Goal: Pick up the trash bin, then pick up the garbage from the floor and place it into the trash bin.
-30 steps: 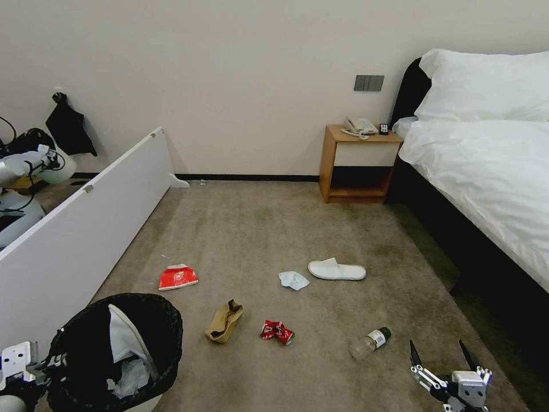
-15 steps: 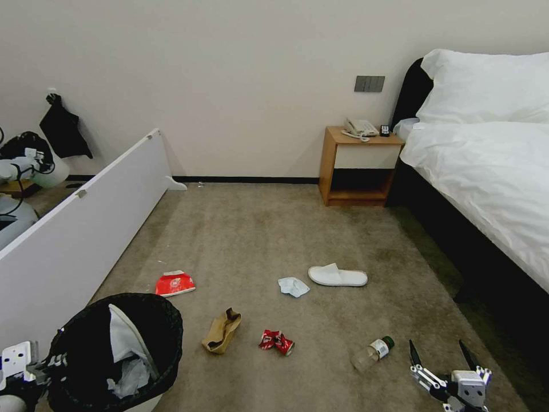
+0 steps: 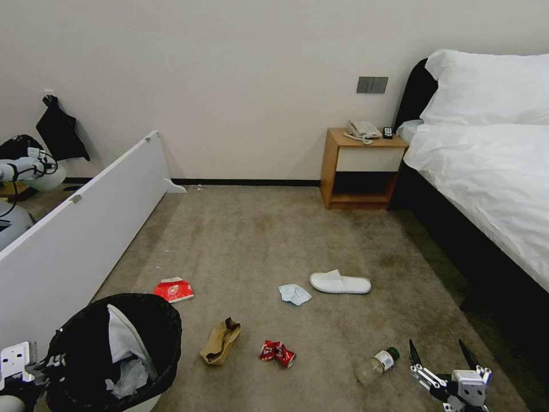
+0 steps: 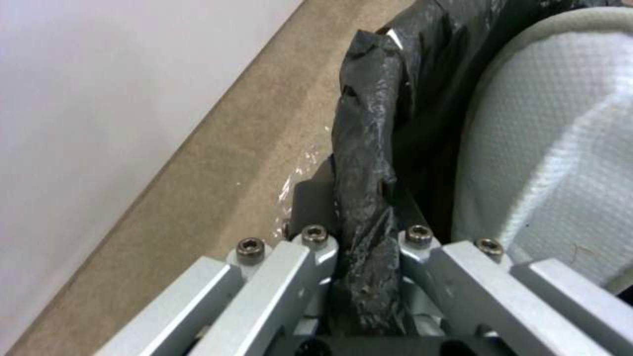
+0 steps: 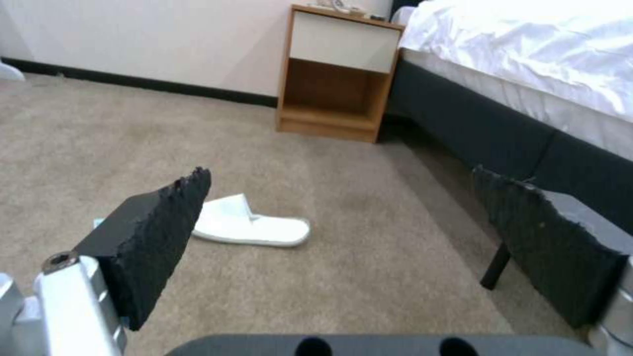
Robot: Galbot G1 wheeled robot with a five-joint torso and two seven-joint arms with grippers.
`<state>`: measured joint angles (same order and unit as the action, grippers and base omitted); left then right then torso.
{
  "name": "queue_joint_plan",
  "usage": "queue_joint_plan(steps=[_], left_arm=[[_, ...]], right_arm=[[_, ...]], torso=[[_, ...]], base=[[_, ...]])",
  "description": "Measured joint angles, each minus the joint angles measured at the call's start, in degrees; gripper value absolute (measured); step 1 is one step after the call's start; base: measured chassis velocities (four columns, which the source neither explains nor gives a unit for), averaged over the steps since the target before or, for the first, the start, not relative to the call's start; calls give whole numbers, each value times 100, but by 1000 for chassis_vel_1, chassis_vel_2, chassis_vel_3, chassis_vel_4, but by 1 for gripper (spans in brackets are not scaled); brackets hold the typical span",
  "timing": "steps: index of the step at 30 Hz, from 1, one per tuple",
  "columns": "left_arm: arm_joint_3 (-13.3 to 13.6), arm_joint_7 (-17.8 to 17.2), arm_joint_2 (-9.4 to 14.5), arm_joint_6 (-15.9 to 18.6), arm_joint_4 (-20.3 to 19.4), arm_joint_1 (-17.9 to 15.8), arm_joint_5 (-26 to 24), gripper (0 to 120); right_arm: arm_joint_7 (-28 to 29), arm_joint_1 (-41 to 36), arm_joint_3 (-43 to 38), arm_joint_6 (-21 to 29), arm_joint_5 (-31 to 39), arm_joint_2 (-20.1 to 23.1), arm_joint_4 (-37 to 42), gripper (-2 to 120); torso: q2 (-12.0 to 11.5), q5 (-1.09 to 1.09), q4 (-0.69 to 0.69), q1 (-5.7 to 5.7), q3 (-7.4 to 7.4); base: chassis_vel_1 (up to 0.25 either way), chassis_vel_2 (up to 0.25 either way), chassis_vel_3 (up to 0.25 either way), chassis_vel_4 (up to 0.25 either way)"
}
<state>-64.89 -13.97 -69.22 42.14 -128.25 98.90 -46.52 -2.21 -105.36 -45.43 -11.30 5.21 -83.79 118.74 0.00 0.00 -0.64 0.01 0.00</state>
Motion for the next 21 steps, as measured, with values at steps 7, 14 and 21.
queue_joint_plan(steps=[7,14,21], left_arm=[[0,0,-6,0,-1,3,1,4],[-2,-1,-7,0,-3,12,1,4],[-8,-5,-4,0,3,13,4,4]], right_arm=[[0,4,0,5,-5,-2,0,100],[0,4,1,6,-8,-3,0,100],[123,68,1,50,-23,16,-14,100]], torso=[[-1,0,0,0,0],[-1,0,0,0,0],[-1,0,0,0,0]], base=[[-70,54,56,-56],[-50,57,58,-58],[-34,37,28,-38]])
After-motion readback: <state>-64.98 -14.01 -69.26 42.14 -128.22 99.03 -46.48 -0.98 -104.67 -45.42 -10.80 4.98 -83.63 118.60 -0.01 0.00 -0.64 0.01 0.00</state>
